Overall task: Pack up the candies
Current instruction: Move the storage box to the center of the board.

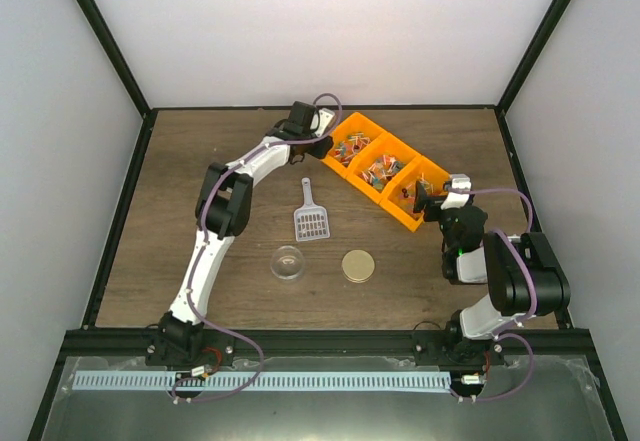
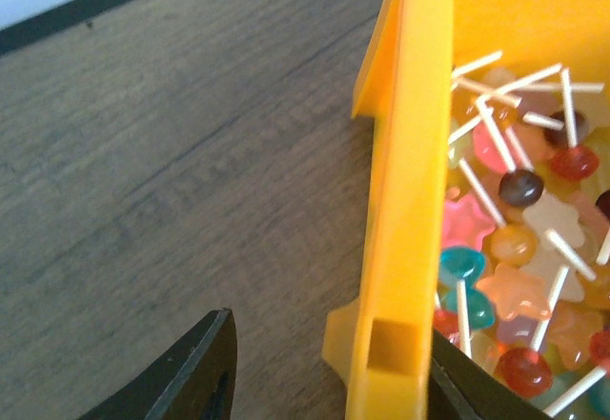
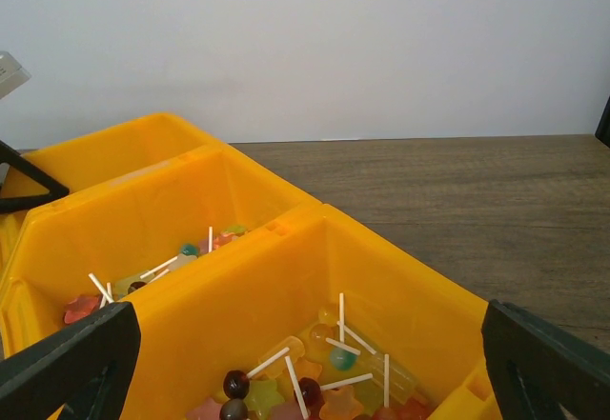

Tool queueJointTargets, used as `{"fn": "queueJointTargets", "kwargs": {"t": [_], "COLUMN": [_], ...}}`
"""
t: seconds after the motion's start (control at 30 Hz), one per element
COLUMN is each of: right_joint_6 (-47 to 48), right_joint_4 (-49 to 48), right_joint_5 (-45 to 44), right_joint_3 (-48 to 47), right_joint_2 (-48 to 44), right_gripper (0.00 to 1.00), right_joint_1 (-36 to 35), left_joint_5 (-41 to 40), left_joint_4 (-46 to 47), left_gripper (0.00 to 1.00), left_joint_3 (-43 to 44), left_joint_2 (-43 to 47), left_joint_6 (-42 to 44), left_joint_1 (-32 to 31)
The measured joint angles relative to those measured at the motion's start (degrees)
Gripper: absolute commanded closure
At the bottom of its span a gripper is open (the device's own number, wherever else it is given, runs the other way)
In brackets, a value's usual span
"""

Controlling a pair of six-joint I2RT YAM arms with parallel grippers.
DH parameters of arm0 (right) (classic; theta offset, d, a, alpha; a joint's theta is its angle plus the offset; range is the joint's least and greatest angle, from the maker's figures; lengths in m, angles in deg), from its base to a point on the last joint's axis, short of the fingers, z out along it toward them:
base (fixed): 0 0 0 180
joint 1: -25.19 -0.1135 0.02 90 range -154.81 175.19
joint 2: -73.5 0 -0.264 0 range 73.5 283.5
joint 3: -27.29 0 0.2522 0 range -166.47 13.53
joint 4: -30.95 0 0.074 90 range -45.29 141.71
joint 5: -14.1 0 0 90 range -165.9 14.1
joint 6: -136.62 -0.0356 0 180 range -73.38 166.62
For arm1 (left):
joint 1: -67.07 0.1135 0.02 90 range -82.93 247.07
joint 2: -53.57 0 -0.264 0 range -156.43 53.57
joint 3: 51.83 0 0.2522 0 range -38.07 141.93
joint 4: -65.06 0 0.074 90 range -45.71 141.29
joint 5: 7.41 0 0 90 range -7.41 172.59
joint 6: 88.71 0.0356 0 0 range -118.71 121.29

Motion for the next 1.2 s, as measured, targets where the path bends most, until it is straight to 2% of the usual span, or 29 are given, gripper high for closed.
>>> {"fn": "queueJointTargets", "kwargs": {"t": [0.17,0.27,0.47,0.57,1.2], "right_joint_6": [0.0,0.0,0.0,0.0,0.0], "right_joint_4": [0.0,0.0,0.0,0.0,0.0], "right_joint_5": [0.0,0.0,0.0,0.0,0.0], "right_joint_3": [0.0,0.0,0.0,0.0,0.0], "right_joint_2": [0.0,0.0,0.0,0.0,0.0], "right_gripper": [0.00,0.00,0.00,0.00,0.00], "right_joint_1": [0.0,0.0,0.0,0.0,0.0], "left_joint_5": [-1.6,-2.3,-3.6,-4.0,-13.6], "left_joint_4": [0.4,0.3,0.8,1.5,6.4], "left_gripper": [0.56,0.64,0.69,0.76,0.83], "left_joint_3": [-3.6,-5.7,-8.5,-9.9,-30.8], "left_joint_2": [2.2,3.8,5.5,6.3,19.4], "left_joint_6": [-0.4,-0.7,-1.8,-2.6,-7.2], "left_joint_1": [-0.2,-0.2,-0.6,-0.7,-1.0]}}
